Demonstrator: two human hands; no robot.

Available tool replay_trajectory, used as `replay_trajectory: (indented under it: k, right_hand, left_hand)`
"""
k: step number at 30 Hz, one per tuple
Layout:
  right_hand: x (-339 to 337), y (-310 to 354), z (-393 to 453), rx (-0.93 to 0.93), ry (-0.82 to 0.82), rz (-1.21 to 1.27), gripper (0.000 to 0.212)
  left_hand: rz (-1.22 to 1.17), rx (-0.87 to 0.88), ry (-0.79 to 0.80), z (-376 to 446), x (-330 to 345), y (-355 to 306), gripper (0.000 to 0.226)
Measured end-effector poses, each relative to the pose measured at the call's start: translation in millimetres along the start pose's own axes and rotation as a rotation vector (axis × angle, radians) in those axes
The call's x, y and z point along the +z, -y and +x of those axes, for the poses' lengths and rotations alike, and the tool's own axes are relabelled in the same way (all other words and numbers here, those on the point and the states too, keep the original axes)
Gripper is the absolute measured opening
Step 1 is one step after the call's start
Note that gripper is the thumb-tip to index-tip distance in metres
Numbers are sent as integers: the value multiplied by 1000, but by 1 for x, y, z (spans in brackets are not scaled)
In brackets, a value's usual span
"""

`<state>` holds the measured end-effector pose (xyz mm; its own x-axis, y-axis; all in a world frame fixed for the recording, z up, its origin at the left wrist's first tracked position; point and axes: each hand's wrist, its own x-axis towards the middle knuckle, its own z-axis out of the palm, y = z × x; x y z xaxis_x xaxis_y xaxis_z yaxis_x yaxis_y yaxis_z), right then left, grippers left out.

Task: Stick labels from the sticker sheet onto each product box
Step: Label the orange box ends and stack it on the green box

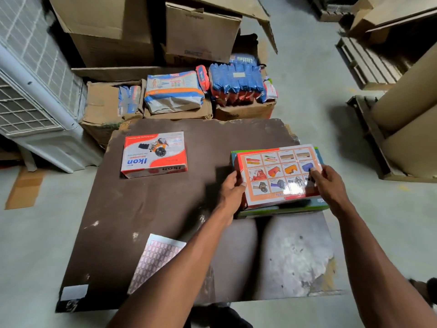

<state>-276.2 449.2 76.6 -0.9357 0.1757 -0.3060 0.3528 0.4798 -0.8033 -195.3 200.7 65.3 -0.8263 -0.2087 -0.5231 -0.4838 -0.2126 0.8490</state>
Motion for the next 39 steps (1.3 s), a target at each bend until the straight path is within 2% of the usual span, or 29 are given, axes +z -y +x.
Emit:
replay_trajectory:
  k: [5, 9, 18, 25, 27, 30, 32, 35, 39]
  right_hand:
    - [-17, -27, 40, 2, -21, -27, 57]
    - [-21, -37, 51, 26, -1, -29, 45]
    - [-21, -55, 67, 42, -23, -63, 52]
    - [-15, -43, 59, 37, -57, -101, 44]
    - [-15, -37, 52, 27, -66, -120, 48]
    - [-15, -30, 41, 17, -150, -155, 65]
    - [-13, -23, 30, -25, -228, -198, 67]
    - [1, -8, 7, -139, -309, -149, 50]
    - [38, 8, -31, -321, -314, -52, 41]
  left_hand:
    - [26, -5, 37, 15, 28, -3, 47]
    - [73, -38, 59, 26, 41, 0, 53]
    - [90, -29, 43, 36, 48, -6, 53]
    - [79, -28, 34, 39, 48, 0, 57]
    - [80, -28, 34, 36, 44, -1, 59]
    - [101, -19, 19, 33, 36, 1, 60]
    - [97, 2, 10, 29, 28, 4, 58]
    - [94, 64, -21, 18, 10, 6, 50]
    - [58, 113, -55, 2, -25, 15, 34]
